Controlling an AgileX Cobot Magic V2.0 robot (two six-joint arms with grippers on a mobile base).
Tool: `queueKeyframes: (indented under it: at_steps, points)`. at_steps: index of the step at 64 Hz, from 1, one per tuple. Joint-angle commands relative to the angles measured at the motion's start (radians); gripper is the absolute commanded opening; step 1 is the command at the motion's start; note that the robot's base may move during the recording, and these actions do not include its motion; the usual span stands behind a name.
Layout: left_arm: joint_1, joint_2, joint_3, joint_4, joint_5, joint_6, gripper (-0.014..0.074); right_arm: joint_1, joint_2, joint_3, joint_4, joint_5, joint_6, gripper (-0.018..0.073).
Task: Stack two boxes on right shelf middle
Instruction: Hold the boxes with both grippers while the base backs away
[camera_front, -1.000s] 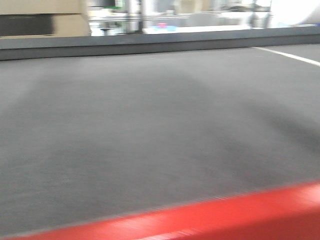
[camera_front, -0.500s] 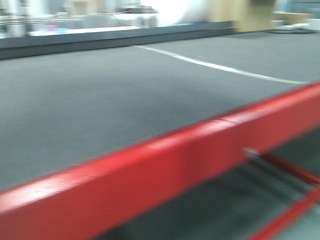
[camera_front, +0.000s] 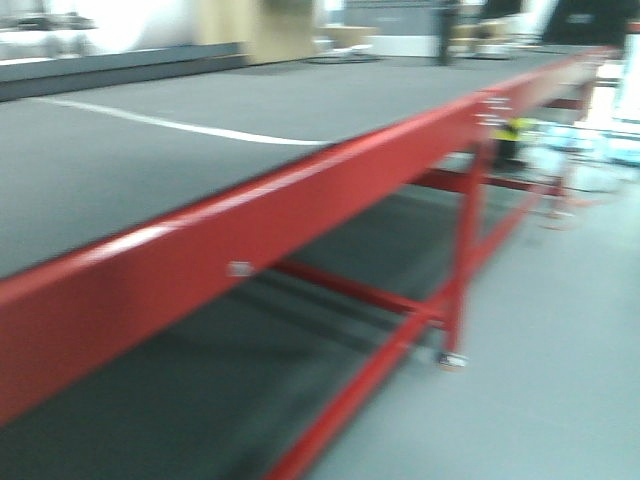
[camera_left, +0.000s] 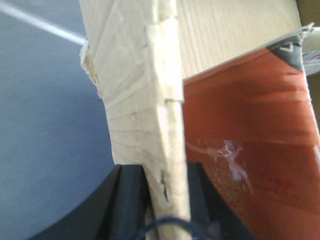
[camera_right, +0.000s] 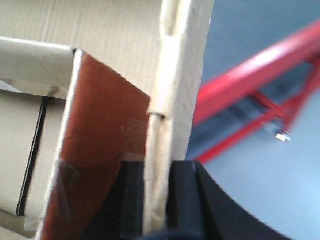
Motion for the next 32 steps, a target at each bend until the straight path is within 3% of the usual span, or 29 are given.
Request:
queueKeyframes:
  at_steps: [1,32]
  points:
    - [0.005,-0.023,-0.014,0.006,-0.031,0.005,-0.0111,-0.012,-0.012,-0.008,-0.038,-0.046,-0.014,-0.0154]
    - [0.005,-0.023,-0.014,0.006,-0.031,0.005,-0.0111,-0.012,-0.012,-0.008,-0.038,-0.046,-0.014,-0.0154]
